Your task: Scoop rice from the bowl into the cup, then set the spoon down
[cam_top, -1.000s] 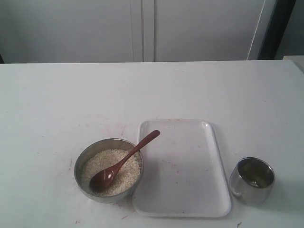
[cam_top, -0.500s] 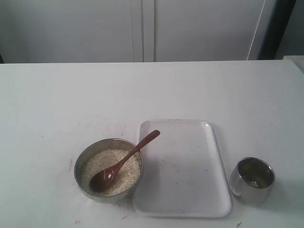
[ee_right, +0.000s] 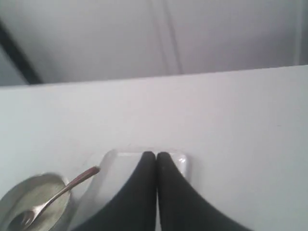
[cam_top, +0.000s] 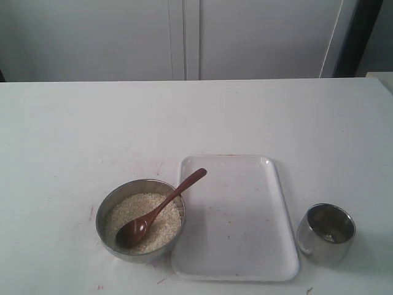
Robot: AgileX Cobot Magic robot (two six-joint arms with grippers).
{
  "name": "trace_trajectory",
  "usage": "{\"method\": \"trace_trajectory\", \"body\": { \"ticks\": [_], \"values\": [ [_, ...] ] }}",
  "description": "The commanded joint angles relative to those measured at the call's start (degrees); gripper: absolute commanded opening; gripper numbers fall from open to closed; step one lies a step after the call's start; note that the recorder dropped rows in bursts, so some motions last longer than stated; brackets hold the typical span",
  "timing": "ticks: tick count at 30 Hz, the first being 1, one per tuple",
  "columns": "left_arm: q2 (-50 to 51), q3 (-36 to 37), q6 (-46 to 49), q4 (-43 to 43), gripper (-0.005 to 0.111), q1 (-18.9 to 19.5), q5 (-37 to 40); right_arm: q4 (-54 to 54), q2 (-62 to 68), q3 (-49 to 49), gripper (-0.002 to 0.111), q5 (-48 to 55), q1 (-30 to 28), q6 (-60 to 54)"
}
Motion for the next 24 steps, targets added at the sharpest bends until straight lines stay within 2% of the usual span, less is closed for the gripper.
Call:
{"method": "trace_trajectory", "body": {
  "ticks": [1,5,10,14,19,24],
  "values": [
    [0.0,0.5,-0.3,-0.3,0.014,-0.4,2.8,13.8,16.6,-16.7,0.0,14.5,2.3,-20.4],
    [0.0,0.5,-0.3,-0.3,0.014,-0.4,2.8,15.2,29.2,-29.6,0.0,24.1,4.2,-23.4],
    [0.0,0.5,-0.3,-0.3,0.014,-0.4,2.8,9.3,41.1,-41.4,0.0,30.7,11.6,-24.2],
    [0.0,0.5,-0.3,-0.3,0.014,-0.4,2.8,-2.0,49.1,-46.9,0.0,36.0,20.5,-22.5],
    [0.0,0.5,-0.3,-0.3,0.014,-0.4,2.8,-15.5,58.3,-51.0,0.0,36.2,32.0,-22.8],
    [0.0,0.5,-0.3,-0.3,0.014,-0.4,2.8,-23.6,66.6,-51.7,0.0,33.4,37.0,-30.1]
  ]
}}
